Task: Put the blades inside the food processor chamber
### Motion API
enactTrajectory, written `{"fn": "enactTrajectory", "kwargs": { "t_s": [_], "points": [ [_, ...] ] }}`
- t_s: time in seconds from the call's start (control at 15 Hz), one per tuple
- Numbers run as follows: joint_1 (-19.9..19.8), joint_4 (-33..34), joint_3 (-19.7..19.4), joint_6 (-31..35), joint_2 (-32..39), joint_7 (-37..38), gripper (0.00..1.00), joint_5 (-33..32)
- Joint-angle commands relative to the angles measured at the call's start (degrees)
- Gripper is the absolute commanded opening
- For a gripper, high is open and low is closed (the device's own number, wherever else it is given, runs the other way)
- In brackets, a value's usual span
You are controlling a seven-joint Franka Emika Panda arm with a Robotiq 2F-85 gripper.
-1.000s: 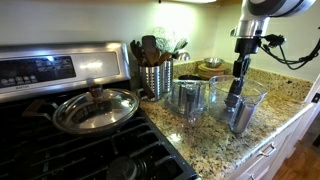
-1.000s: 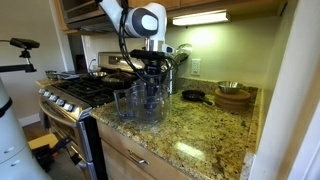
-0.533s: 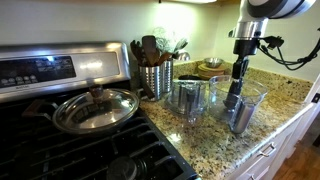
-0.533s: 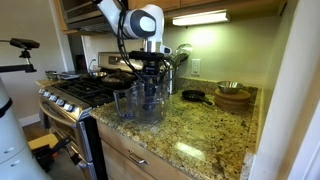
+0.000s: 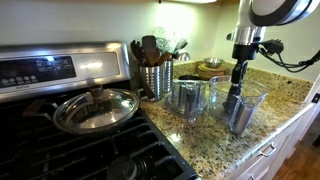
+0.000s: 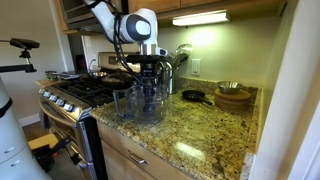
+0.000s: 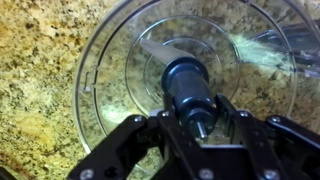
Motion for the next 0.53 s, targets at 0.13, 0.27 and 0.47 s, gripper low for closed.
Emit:
{"fn": "enactTrajectory", "kwargs": {
  "t_s": [0.13, 0.27, 0.47],
  "points": [
    [0.3, -2.8, 0.0, 3.4, -0.4, 5.2, 0.69, -3.6],
    [0.3, -3.1, 0.0, 3.2, -0.9, 6.4, 0.77, -4.6],
    [0.2, -3.3, -0.2, 0.8, -3.0, 8.8, 0.95, -7.4]
  ]
}}
